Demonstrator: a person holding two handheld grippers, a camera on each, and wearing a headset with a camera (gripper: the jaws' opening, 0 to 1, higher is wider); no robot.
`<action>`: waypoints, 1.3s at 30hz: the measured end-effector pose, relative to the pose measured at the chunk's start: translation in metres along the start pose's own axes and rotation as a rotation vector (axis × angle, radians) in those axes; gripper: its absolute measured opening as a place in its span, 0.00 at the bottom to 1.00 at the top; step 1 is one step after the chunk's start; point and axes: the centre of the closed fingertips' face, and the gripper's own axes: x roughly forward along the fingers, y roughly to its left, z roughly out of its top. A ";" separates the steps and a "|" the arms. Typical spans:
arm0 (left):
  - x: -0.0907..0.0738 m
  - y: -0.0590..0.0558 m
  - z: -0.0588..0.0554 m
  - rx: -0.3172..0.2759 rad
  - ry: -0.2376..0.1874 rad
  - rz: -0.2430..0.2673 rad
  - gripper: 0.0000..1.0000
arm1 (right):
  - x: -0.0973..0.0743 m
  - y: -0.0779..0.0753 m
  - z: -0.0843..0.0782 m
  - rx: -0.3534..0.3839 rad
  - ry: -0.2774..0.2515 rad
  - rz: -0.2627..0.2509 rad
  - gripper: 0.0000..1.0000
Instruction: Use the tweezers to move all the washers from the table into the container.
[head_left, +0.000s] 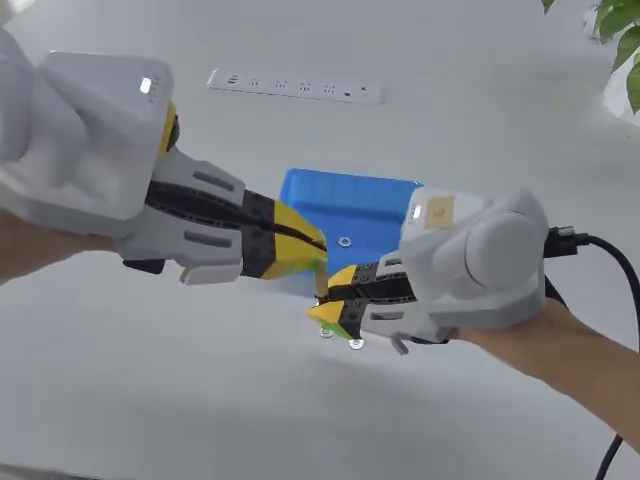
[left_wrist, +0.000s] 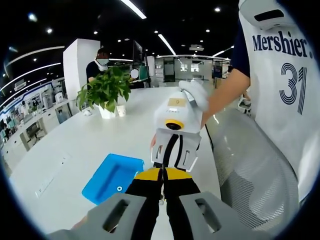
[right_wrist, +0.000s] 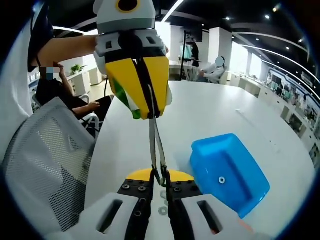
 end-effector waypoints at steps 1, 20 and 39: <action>0.000 0.001 0.001 0.003 -0.002 0.001 0.05 | -0.002 -0.003 0.003 -0.001 -0.006 -0.008 0.10; 0.000 0.052 0.032 0.102 -0.025 0.012 0.05 | -0.012 -0.059 0.031 -0.018 -0.058 -0.113 0.10; 0.019 0.098 0.009 0.103 0.009 0.008 0.05 | 0.012 -0.103 0.017 0.015 -0.053 -0.135 0.10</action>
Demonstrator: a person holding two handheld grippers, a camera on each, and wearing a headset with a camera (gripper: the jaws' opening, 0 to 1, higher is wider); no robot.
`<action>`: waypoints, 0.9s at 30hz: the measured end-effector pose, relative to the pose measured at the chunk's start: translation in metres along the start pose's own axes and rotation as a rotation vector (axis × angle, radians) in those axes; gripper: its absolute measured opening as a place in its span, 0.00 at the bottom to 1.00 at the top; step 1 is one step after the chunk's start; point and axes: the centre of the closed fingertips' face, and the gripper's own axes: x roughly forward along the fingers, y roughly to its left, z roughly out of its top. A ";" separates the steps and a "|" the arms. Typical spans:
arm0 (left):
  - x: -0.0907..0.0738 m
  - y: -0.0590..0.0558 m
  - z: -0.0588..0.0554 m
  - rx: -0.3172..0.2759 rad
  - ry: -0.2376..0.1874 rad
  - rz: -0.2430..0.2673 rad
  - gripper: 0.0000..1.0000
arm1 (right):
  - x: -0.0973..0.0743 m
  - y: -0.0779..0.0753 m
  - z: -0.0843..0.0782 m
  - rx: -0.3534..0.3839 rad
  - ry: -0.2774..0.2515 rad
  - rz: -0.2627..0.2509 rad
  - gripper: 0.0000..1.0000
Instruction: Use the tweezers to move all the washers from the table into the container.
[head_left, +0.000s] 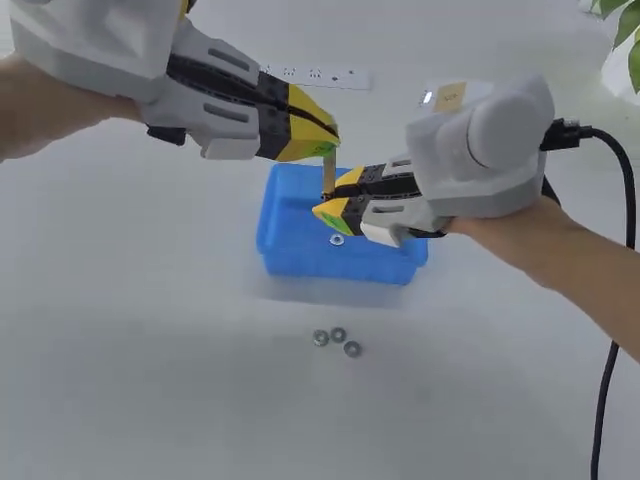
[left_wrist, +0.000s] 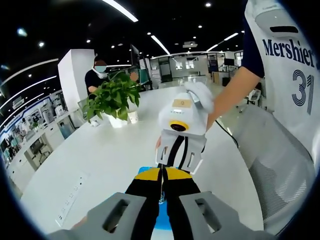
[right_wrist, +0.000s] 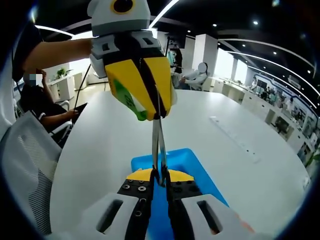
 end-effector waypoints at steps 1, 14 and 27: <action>0.001 0.002 -0.003 -0.004 0.002 0.001 0.05 | 0.002 -0.001 -0.001 0.000 0.002 0.000 0.10; 0.018 0.018 -0.042 -0.081 0.022 0.008 0.05 | 0.029 -0.008 -0.029 0.047 0.067 0.024 0.10; 0.025 0.023 -0.056 -0.123 0.018 0.010 0.05 | 0.035 -0.010 -0.045 0.071 0.107 0.023 0.11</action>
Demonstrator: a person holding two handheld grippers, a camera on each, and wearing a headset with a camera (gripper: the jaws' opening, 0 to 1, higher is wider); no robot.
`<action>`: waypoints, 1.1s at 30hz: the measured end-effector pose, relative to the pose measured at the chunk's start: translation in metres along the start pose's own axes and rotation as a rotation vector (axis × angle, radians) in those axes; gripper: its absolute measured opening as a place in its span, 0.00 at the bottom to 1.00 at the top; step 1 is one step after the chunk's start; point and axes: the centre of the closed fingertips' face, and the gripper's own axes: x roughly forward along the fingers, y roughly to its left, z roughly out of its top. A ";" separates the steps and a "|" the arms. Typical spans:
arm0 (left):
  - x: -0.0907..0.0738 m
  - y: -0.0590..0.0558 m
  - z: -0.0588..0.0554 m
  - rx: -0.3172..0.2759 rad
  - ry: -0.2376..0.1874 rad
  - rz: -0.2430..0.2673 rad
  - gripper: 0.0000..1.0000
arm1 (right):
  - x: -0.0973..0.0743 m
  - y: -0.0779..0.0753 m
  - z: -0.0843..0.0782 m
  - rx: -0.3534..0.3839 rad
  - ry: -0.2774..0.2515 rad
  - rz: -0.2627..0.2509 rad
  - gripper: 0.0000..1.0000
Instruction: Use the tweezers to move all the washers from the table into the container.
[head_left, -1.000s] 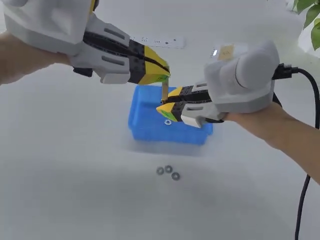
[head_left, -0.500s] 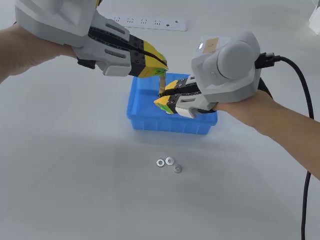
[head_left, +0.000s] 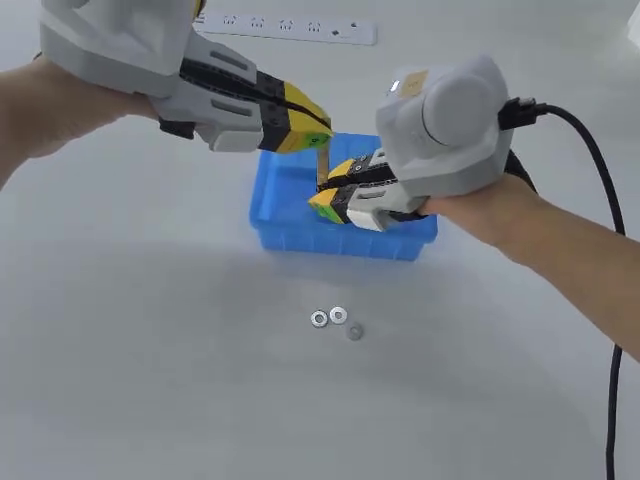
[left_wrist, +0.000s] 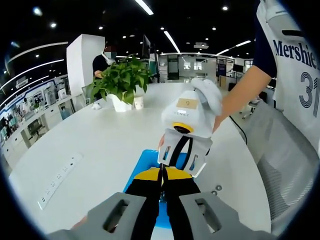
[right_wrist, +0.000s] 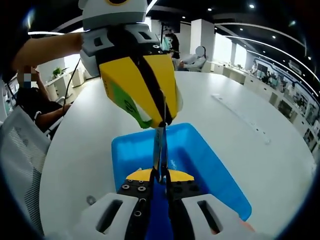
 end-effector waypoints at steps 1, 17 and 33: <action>0.000 0.000 0.000 -0.003 0.001 -0.003 0.05 | 0.000 0.000 -0.001 0.002 0.001 0.003 0.11; -0.003 -0.014 0.010 0.011 0.004 0.005 0.05 | -0.007 0.000 0.003 -0.007 -0.002 -0.022 0.12; -0.022 -0.040 0.038 0.076 -0.017 0.009 0.05 | -0.036 0.018 0.030 -0.100 -0.051 -0.046 0.12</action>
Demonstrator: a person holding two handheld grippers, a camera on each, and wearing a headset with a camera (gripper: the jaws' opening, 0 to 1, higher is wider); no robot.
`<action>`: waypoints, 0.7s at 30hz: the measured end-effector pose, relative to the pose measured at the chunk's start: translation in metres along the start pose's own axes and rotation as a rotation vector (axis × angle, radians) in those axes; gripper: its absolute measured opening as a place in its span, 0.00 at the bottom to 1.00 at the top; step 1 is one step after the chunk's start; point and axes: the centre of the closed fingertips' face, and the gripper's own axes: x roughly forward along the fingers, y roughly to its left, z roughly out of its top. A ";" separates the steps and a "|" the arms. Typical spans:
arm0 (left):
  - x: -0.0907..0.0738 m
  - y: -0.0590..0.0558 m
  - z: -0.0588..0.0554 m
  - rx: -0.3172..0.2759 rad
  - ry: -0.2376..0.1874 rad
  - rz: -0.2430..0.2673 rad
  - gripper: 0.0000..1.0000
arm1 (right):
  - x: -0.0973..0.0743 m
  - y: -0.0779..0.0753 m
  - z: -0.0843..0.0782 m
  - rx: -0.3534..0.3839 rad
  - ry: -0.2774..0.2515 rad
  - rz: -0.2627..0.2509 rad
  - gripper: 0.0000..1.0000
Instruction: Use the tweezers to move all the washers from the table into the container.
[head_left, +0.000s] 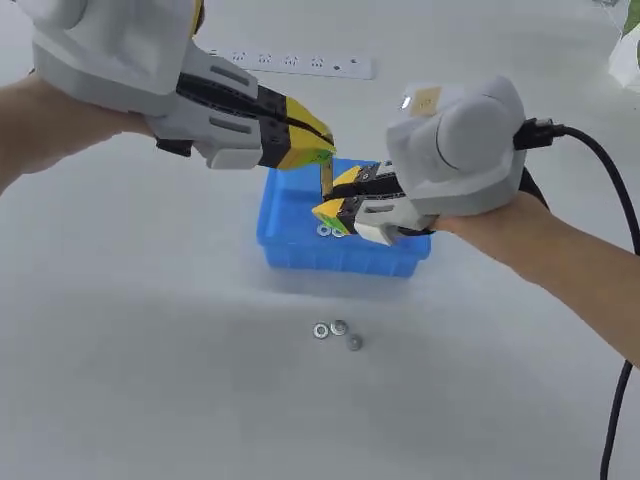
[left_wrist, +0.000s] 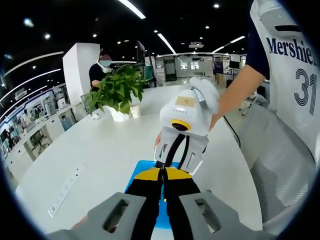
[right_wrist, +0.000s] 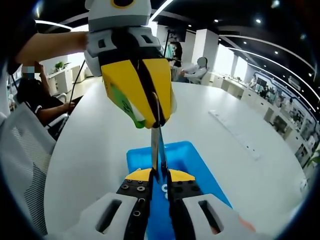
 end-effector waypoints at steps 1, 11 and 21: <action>-0.001 -0.002 0.001 0.002 0.001 0.000 0.05 | -0.002 0.002 0.001 -0.005 0.000 0.001 0.12; -0.012 -0.035 0.012 0.025 0.018 -0.012 0.05 | -0.013 0.030 0.008 -0.046 -0.009 0.030 0.12; -0.014 -0.058 0.006 0.014 0.026 -0.039 0.05 | -0.018 0.057 0.000 -0.042 0.003 0.065 0.12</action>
